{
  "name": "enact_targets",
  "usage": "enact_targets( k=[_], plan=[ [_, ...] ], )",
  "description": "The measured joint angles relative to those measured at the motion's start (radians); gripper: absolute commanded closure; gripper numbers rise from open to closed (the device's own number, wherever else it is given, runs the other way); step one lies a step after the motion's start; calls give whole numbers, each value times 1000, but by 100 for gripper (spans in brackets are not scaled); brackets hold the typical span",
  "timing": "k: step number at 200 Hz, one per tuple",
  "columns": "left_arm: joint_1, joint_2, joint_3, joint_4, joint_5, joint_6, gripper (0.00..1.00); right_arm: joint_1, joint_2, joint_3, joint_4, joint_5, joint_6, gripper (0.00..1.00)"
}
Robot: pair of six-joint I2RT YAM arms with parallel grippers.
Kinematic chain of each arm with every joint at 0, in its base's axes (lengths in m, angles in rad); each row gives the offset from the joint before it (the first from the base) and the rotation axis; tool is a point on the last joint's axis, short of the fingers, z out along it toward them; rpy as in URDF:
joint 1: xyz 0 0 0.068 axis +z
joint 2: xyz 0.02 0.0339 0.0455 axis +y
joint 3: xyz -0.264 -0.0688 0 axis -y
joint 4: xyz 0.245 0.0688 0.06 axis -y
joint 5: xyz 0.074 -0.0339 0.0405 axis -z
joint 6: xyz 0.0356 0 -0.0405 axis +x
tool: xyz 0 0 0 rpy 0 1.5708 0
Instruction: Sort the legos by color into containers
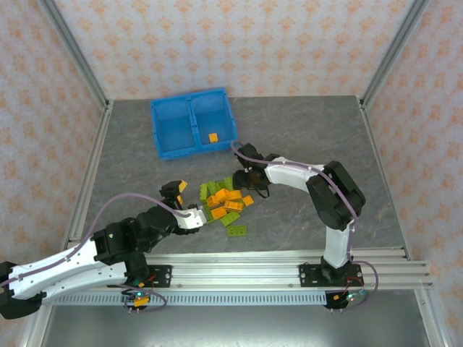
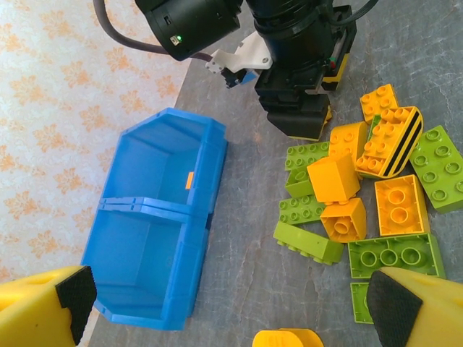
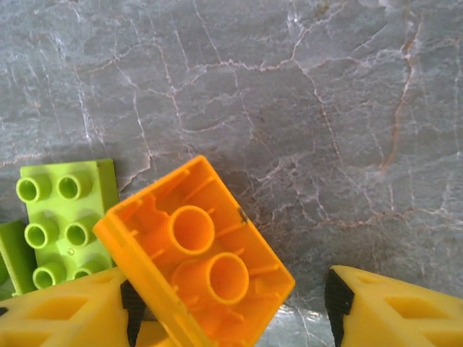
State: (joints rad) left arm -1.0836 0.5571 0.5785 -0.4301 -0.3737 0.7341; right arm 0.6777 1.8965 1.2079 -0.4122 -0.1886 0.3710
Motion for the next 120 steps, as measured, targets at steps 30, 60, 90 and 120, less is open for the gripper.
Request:
enact_targets(
  k=[30, 60, 90, 120],
  plan=[
    [0, -1, 0, 0, 11, 0, 1, -3, 16, 20, -19, 3, 3, 39],
    [0, -1, 0, -1, 27, 0, 1, -6, 29, 37, -45, 12, 4, 50],
    [0, -1, 0, -4, 30, 0, 1, -11, 32, 43, -60, 27, 5, 62],
    [0, -3, 0, -12, 47, 0, 0, -11, 25, 41, -58, 28, 11, 64]
  ],
)
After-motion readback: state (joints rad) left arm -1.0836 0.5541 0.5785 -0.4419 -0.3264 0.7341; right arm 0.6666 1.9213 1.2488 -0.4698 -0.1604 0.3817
